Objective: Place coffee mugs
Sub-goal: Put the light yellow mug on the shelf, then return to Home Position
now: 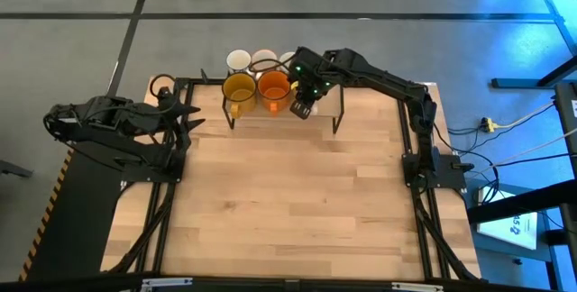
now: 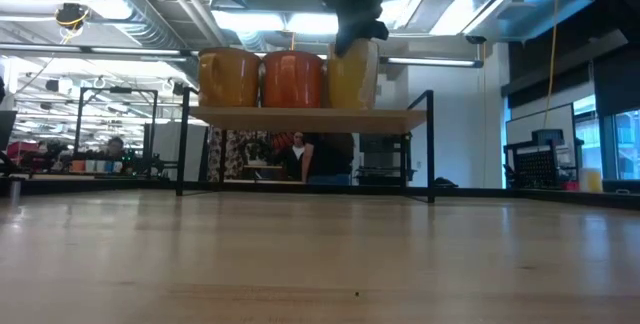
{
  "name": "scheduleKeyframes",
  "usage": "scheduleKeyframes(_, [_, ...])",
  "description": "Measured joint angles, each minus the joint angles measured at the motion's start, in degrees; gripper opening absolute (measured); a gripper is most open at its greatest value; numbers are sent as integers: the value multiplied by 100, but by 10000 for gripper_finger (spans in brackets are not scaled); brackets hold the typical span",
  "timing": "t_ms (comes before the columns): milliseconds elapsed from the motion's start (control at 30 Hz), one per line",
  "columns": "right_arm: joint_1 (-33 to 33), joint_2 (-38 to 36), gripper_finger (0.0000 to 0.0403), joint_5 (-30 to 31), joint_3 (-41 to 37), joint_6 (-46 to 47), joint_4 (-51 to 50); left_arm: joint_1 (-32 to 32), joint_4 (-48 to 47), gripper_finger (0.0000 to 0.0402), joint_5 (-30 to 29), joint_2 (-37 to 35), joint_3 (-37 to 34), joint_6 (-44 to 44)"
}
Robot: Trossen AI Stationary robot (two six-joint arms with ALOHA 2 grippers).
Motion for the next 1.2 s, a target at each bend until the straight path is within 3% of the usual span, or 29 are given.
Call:
scheduleKeyframes(233, [0, 24, 121, 9, -2, 228, 434, 0, -2, 163, 0, -1, 0, 0])
scheduleKeyframes(667, [0, 24, 124, 368, 10, 204, 754, -1, -5, 163, 0, 1, 0, 0])
scheduleKeyframes(1000, [0, 33, 124, 367, 691, 76, 583, -2, -3, 163, 0, -1, 0, -4])
scheduleKeyframes(1133, [123, -192, 124, -331, 754, 56, 606, -2, 65, 163, 48, -1, 0, -68])
scheduleKeyframes(1200, [314, -370, 124, -807, 717, -35, 767, -2, 296, 163, 384, -2, -14, 188])
